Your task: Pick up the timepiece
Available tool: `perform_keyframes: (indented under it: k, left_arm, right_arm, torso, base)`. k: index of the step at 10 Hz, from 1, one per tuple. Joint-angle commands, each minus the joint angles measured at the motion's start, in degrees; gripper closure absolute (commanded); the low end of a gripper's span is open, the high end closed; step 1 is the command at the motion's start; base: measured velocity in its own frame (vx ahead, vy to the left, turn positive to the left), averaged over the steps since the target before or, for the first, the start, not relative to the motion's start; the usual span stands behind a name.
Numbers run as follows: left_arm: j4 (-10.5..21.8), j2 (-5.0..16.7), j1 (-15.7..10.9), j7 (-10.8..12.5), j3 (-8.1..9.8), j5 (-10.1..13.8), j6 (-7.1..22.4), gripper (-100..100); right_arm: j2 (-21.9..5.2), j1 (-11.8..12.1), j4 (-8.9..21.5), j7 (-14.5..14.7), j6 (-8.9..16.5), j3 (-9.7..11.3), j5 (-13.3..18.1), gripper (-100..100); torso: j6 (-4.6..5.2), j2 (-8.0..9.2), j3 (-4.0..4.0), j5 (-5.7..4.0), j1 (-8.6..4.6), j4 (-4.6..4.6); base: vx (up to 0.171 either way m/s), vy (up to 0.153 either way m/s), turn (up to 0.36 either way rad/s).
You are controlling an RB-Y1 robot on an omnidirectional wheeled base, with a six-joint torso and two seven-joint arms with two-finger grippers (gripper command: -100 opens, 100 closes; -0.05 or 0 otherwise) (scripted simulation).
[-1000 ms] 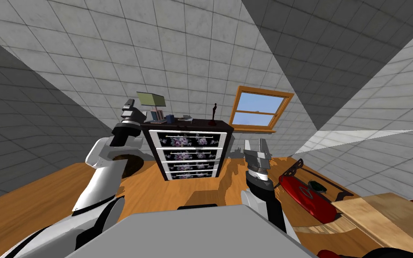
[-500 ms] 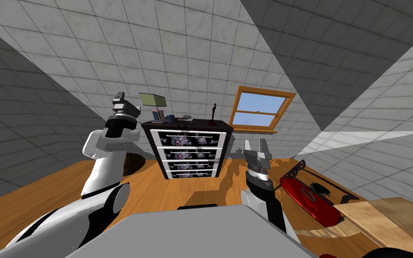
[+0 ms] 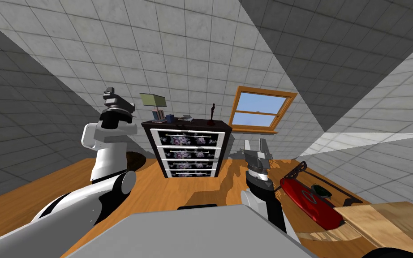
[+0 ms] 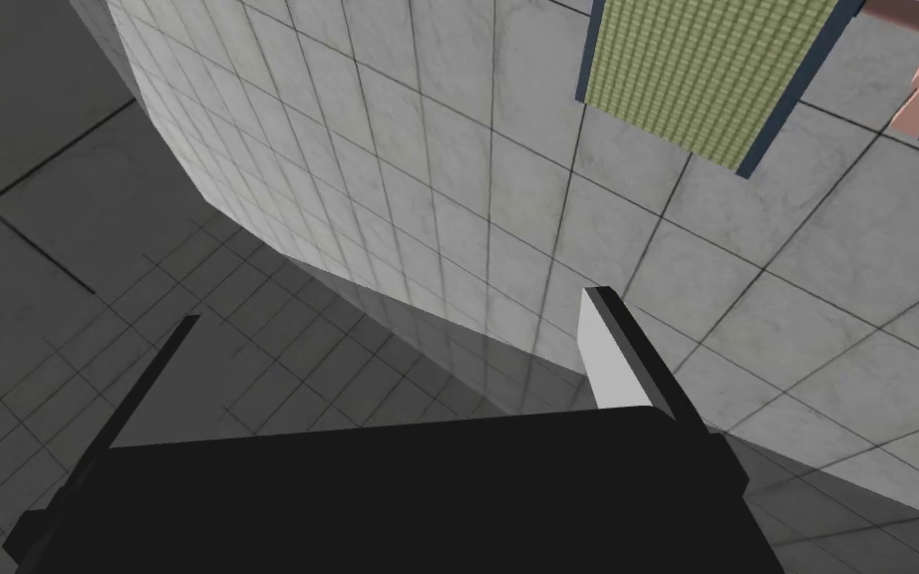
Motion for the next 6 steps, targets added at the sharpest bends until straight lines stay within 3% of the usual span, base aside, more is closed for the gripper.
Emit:
perform_keyframes:
  k: [1, 2, 4, 5, 6]
  left_arm:
    - [1.4, 0.2, -2.9, 0.8, 1.01, -0.3, 2.2, -100]
    - [3.9, 0.7, -4.6, 2.2, 3.14, -0.9, 4.1, -100]
    - [4.7, 0.7, -6.9, 2.2, 3.14, -0.9, 5.4, -100]
    - [7.1, 1.1, -9.3, 3.5, 5.21, -1.6, 8.2, -100]
    - [8.1, 1.1, -10.7, 3.5, 5.21, -1.6, 8.7, -100]
  right_arm:
    - [0.0, 0.0, 0.0, 0.0, 0.0, 0.0, 0.0, 0]
    - [0.0, 0.0, 0.0, 0.0, 0.0, 0.0, 0.0, 0]
    - [0.0, 0.0, 0.0, 0.0, 0.0, 0.0, 0.0, 0]
    - [0.0, 0.0, 0.0, 0.0, 0.0, 0.0, 0.0, 0]
    - [0.0, 0.0, 0.0, 0.0, 0.0, 0.0, 0.0, 0]
  torso:
    - [0.0, 0.0, 0.0, 0.0, 0.0, 0.0]
    - [0.02, -0.03, -0.02, -0.02, 0.0, 0.0]
    - [0.02, -0.03, -0.02, -0.03, -0.05, -0.01]
    - [0.03, -0.03, -0.02, -0.01, 0.05, -0.01]
    - [0.01, -0.06, -0.03, 0.0, 0.02, -0.02]
  base:
    - [-0.004, -0.069, 0.043]
    - [0.007, -0.08, 0.024]
    - [-0.01, -0.062, 0.006]
    - [0.002, -0.064, -0.002]
    - [0.01, -0.08, 0.012]
